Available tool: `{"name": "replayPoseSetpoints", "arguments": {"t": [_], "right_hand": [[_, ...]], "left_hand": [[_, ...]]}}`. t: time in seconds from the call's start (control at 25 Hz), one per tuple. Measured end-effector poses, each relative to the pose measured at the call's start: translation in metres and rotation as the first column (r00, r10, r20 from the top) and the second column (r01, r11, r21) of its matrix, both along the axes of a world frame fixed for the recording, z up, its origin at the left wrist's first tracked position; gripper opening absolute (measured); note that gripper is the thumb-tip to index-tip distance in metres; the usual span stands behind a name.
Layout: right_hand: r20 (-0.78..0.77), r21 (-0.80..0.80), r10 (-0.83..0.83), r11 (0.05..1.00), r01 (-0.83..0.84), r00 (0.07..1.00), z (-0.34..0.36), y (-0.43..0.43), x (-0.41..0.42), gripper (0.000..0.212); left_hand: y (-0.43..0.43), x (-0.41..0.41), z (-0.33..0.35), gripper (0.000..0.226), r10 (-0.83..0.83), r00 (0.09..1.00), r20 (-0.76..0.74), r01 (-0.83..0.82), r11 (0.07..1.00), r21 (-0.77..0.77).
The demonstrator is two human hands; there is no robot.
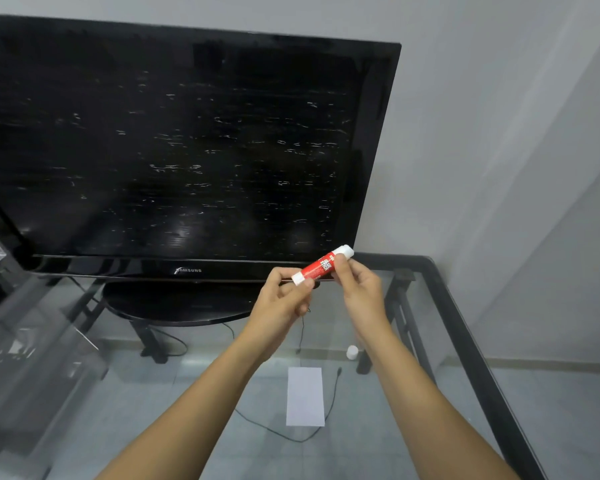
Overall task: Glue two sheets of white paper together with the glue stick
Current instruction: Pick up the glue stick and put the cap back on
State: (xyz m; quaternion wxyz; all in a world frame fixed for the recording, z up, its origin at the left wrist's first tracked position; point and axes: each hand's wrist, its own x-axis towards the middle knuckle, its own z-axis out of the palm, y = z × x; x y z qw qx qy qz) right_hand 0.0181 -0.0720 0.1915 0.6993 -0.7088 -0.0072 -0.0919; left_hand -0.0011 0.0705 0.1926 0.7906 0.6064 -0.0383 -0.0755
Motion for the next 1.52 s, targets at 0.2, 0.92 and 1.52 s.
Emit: {"name": "replayPoseSetpoints", "arguments": {"t": [0.2,0.92,1.52], "right_hand": [[0.022,0.0,0.026,1.0,-0.026,0.999,0.003,0.003,0.002,0.029],[0.047,-0.011,0.073,0.997,-0.072,0.996,0.005,0.004,0.007,0.028],[0.031,-0.012,0.05,0.999,-0.05,0.998,0.002,0.003,0.009,0.04]], "left_hand": [[0.0,0.001,0.007,0.049,-0.007,0.988,-0.157,0.022,0.995,0.092],[0.005,0.001,0.003,0.052,-0.036,0.997,-0.063,0.046,0.985,0.164],[0.005,0.003,-0.003,0.043,0.025,0.988,0.151,-0.055,0.979,0.195]]}}
